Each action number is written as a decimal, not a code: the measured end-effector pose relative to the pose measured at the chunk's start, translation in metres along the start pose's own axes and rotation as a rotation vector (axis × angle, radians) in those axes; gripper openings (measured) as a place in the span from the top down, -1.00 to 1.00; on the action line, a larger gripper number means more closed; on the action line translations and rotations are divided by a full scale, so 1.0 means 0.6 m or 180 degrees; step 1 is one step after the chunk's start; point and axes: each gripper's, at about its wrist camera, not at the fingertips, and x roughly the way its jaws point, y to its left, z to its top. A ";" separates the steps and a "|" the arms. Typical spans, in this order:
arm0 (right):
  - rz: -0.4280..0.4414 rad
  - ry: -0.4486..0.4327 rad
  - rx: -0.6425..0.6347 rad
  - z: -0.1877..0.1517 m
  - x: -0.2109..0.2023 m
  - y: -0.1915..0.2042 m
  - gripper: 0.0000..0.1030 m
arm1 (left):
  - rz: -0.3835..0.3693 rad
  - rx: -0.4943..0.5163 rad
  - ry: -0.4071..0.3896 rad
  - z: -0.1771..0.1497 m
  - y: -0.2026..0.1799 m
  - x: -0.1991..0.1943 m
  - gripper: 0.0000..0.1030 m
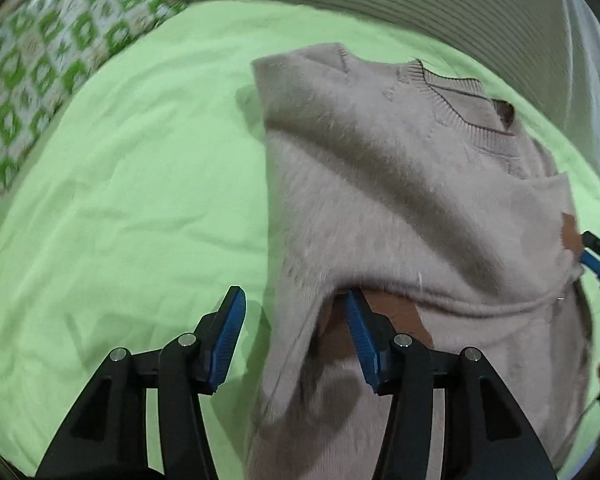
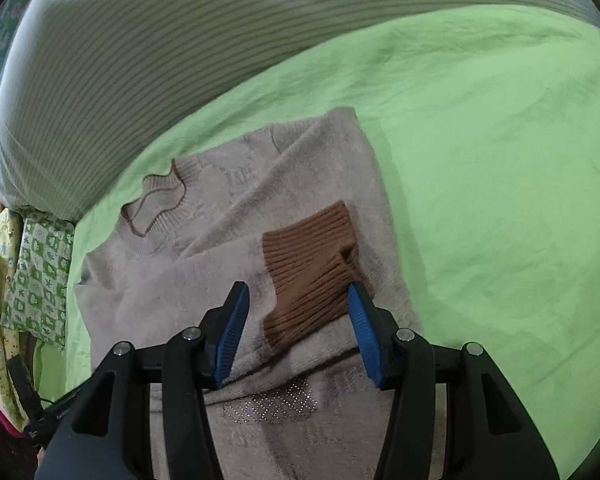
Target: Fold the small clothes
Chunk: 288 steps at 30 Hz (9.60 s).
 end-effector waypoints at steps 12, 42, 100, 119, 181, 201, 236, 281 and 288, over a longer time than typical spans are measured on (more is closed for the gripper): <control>-0.0043 -0.0035 0.0255 0.008 0.021 0.009 0.89 | 0.0420 -0.1038 -0.0361 0.004 0.026 0.023 -0.01; -0.0075 -0.0600 -0.1222 0.013 -0.040 0.041 0.90 | 0.0213 -0.1772 -0.0387 -0.077 0.068 -0.005 -0.01; -0.0394 -0.0112 -0.0313 -0.323 -0.321 -0.131 0.02 | -0.1262 -0.0189 0.0935 -0.439 0.031 -0.176 -0.48; -0.0221 0.0545 -0.0224 -0.434 -0.320 -0.185 -0.01 | -0.1715 -0.0214 0.1329 -0.513 -0.005 -0.153 -0.52; 0.0743 -0.0167 -0.0148 0.184 0.028 0.007 0.74 | -0.1303 -0.0841 -0.0344 0.180 -0.006 0.050 0.80; 0.0790 -0.0372 -0.0332 0.149 -0.065 0.022 -0.03 | -0.1219 -0.0833 -0.0576 0.143 -0.020 -0.033 -0.33; -0.0345 -0.0296 -0.1170 0.124 0.017 0.044 -0.03 | -0.0481 -0.0049 -0.0324 0.160 -0.120 0.087 -0.37; -0.0056 0.0248 -0.1138 -0.070 -0.013 0.082 0.04 | -0.0707 -0.1088 -0.0080 -0.072 -0.055 -0.007 -0.50; -0.0111 0.0217 -0.0973 -0.090 -0.039 0.065 0.02 | -0.0719 -0.1418 0.0046 -0.154 -0.027 -0.022 -0.59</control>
